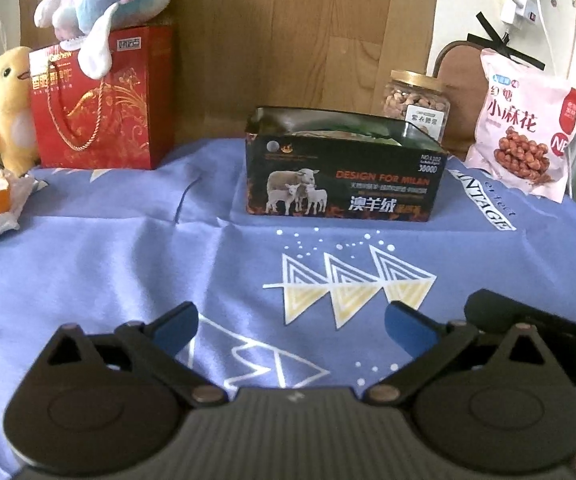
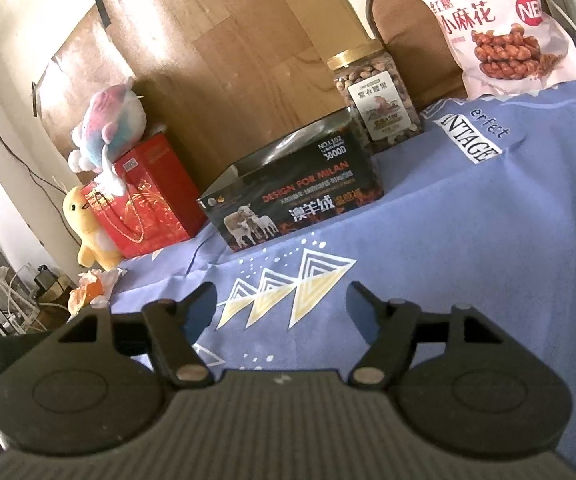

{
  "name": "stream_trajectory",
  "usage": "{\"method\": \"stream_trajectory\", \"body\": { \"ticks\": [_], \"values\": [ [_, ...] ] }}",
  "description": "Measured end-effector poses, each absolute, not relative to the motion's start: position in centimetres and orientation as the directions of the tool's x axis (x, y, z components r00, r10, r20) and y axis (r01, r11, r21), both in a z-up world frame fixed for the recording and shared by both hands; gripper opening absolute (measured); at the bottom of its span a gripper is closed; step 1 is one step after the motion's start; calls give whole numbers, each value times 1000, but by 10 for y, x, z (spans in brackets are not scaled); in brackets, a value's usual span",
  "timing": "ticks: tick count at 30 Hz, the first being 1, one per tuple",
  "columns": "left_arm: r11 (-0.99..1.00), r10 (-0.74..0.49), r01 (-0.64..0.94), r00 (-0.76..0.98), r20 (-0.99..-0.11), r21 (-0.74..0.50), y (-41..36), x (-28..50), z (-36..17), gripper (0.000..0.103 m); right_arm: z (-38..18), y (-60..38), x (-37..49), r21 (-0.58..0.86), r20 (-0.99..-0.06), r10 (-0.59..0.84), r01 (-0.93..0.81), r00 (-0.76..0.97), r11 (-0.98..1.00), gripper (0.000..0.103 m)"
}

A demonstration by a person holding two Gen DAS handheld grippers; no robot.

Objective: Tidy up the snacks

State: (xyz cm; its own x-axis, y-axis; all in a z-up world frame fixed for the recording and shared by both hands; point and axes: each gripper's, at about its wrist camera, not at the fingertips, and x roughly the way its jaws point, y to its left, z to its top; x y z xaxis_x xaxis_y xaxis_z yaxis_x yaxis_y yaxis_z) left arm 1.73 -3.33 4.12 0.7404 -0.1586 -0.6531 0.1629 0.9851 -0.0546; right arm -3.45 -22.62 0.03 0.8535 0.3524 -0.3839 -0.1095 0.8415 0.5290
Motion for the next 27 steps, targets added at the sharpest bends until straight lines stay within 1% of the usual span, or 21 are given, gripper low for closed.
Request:
{"method": "stream_trajectory", "body": {
  "ticks": [7,18,27],
  "values": [
    [988,-110,157,760,-640,17,-40,16,40,103,-3,-229,-32,537,-387,352,-101,852,837,76],
    [989,-92,144,782,-617,35,-39,17,40,103,-7,-234,-29,553,-388,358,-97,849,828,78],
    [993,-24,90,787,-617,76,-40,19,39,103,-10,-236,-28,565,-388,366,-95,846,819,79]
  ]
}}
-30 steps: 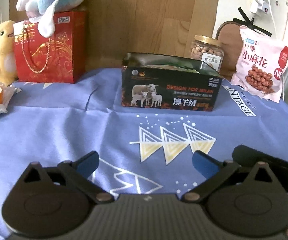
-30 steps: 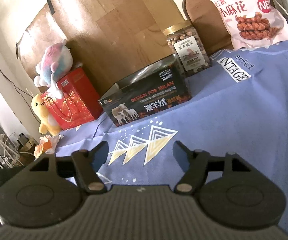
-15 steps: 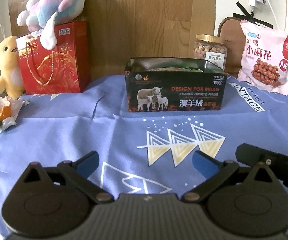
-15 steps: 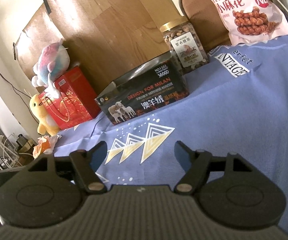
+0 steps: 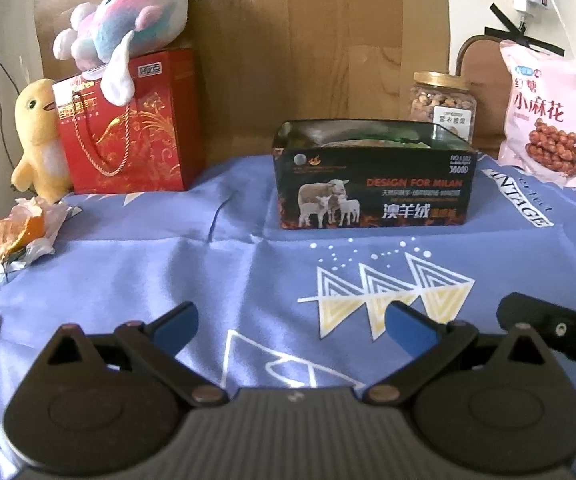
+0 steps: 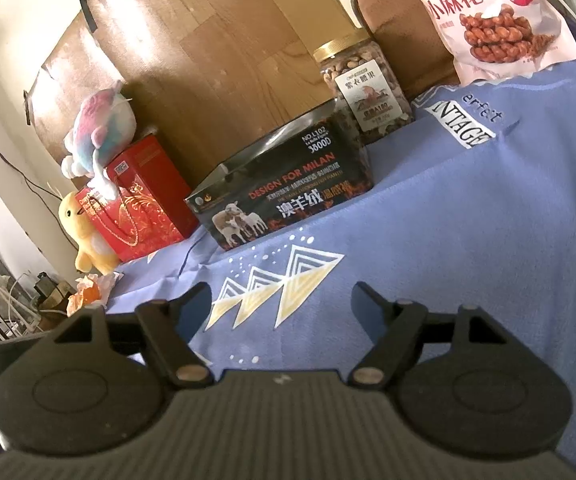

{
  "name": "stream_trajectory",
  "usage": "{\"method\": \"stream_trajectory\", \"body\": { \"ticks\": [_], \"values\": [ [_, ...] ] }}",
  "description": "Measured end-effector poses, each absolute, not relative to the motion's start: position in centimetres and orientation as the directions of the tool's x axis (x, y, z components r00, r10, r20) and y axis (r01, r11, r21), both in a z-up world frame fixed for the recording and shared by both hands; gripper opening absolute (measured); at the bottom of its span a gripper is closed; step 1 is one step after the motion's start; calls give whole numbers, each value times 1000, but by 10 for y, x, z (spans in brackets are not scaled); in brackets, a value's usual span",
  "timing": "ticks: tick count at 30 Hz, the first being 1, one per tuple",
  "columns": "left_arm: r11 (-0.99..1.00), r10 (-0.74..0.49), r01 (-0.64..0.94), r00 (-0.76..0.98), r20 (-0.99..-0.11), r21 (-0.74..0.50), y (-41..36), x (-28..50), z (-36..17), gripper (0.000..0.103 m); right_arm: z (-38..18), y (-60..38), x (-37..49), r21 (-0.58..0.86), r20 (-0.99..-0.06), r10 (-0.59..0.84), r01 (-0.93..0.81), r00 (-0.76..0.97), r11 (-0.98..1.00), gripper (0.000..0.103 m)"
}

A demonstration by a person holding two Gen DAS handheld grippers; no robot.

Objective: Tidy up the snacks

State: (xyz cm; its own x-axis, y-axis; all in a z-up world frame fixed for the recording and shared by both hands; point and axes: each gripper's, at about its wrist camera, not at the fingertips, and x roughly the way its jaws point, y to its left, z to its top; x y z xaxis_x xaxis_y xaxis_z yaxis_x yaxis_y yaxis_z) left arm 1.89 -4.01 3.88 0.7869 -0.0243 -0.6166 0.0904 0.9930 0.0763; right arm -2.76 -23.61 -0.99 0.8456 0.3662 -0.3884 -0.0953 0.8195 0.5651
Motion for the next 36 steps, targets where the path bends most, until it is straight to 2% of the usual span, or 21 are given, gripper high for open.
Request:
{"method": "stream_trajectory", "body": {
  "ticks": [18,36],
  "values": [
    [991,68,22,769,-635,132,-41,25,33,103,-12,-239,-26,573,-388,377,-100,841,813,80],
    [988,85,18,771,-631,155,-42,25,31,103,-13,-239,-26,578,-388,381,-100,839,810,80]
  ]
}}
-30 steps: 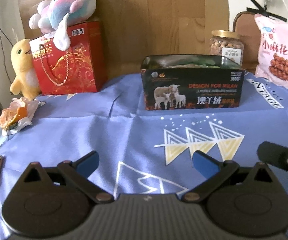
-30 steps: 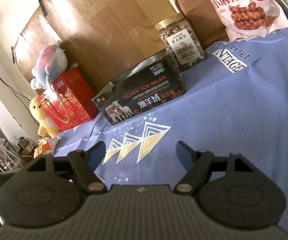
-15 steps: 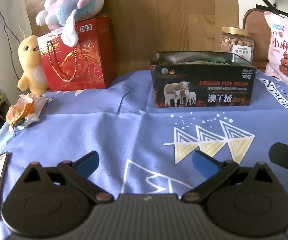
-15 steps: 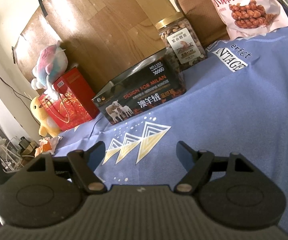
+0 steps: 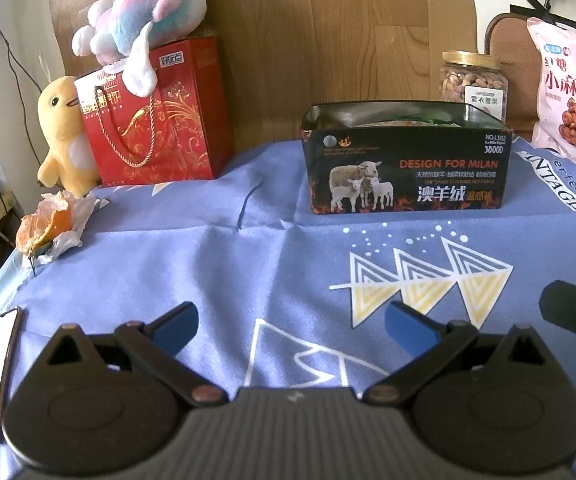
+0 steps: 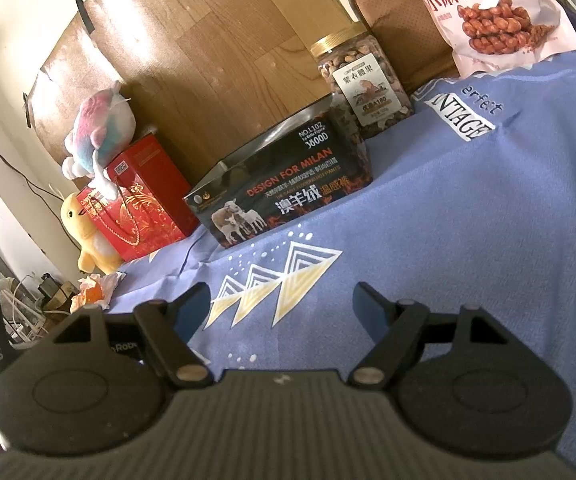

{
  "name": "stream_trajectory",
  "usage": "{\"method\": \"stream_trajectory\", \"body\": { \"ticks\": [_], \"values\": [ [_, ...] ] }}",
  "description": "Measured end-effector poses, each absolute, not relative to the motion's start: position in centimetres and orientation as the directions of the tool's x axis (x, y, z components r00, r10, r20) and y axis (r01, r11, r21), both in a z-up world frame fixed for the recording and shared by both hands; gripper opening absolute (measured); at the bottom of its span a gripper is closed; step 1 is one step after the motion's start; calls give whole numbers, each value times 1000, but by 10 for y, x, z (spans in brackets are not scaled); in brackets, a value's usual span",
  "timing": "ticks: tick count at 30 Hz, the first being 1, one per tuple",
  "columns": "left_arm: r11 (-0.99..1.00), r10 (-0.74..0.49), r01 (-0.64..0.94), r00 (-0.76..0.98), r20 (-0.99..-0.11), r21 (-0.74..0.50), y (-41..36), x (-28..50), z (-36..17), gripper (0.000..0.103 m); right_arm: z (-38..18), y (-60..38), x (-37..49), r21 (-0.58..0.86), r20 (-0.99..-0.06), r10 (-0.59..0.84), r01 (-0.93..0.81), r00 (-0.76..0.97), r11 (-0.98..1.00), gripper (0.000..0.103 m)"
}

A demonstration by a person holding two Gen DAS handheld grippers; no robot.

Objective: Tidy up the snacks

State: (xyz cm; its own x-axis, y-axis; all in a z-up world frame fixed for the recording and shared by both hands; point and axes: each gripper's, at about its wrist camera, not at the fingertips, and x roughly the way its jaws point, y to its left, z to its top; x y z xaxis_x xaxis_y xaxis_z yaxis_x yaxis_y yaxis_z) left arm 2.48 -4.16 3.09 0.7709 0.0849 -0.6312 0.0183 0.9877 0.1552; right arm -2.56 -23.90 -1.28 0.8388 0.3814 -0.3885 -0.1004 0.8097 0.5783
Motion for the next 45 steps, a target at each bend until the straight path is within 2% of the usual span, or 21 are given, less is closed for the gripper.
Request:
{"method": "stream_trajectory", "body": {
  "ticks": [29,34,41,45],
  "values": [
    [985,100,11,785,-611,174,-39,22,31,103,-13,-238,-26,573,-396,382,-101,835,814,81],
    [985,66,44,792,-606,165,-41,28,31,103,-14,-235,-22,550,-416,356,-80,837,831,81],
    [972,35,103,825,-564,212,-50,44,27,103,-16,-228,-17,489,-439,276,-30,855,872,81],
    [975,2,127,818,-576,184,-48,52,21,103,-16,-223,-12,455,-454,240,-8,858,890,81]
  ]
}}
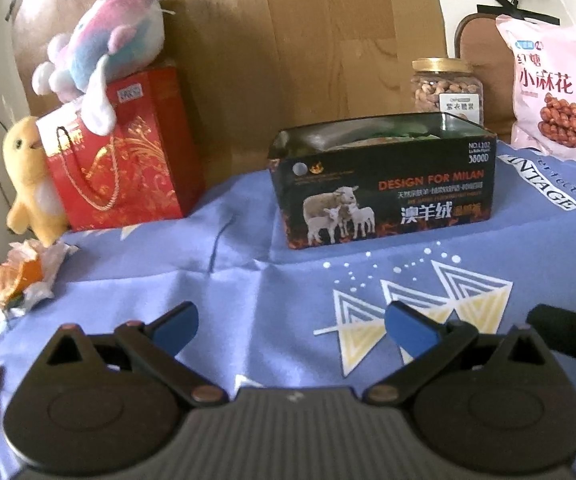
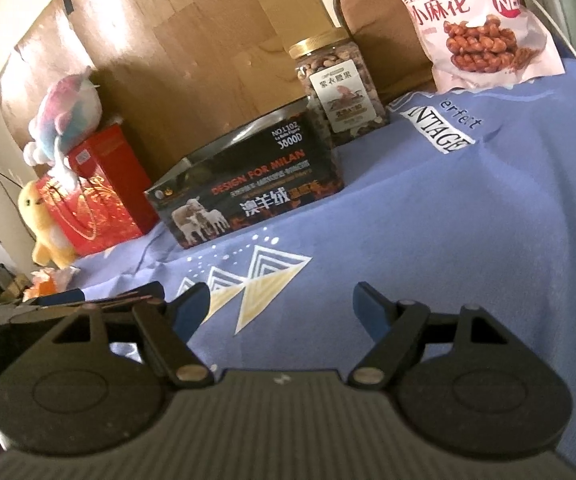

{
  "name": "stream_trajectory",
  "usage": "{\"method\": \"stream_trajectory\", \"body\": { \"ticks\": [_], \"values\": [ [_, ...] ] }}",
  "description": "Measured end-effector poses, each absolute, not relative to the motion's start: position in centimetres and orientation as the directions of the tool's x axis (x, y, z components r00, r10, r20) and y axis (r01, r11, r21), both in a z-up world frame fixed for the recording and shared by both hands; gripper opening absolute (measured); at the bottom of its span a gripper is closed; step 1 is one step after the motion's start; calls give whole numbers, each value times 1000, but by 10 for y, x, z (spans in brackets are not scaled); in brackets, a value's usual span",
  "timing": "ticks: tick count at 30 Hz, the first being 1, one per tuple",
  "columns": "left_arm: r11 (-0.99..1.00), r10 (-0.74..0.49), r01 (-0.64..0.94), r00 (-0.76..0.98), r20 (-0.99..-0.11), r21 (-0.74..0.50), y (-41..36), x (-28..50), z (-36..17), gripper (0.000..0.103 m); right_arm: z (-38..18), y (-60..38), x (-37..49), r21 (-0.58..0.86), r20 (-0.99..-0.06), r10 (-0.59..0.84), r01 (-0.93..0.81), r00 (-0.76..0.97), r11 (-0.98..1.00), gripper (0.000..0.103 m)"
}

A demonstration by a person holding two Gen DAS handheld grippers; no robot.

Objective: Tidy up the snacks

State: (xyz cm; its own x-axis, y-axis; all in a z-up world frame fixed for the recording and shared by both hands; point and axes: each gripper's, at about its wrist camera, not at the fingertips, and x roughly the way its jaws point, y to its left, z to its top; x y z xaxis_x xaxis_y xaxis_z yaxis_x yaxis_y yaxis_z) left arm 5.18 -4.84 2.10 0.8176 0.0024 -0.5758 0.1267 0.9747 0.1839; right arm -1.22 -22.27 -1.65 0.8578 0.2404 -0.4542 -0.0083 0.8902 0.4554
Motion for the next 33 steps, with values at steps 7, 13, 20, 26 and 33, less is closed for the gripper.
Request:
{"method": "stream_trajectory", "body": {
  "ticks": [7,13,20,26,33],
  "values": [
    [979,-55,158,808,-586,126,-40,57,12,103,-16,-209,-2,393,-470,198,4,860,919,81],
    [979,-93,179,806,-585,92,-37,60,8,103,-16,-203,4,356,-462,159,18,873,934,81],
    [985,-100,165,799,-593,56,-28,61,8,103,-19,-200,12,356,-456,156,19,876,934,81],
    [987,-96,156,794,-601,48,-26,63,8,103,-20,-199,14,368,-460,162,21,873,930,81],
    [992,-104,130,787,-608,-2,-17,66,9,103,-20,-200,14,370,-461,163,22,872,929,81]
  ]
}}
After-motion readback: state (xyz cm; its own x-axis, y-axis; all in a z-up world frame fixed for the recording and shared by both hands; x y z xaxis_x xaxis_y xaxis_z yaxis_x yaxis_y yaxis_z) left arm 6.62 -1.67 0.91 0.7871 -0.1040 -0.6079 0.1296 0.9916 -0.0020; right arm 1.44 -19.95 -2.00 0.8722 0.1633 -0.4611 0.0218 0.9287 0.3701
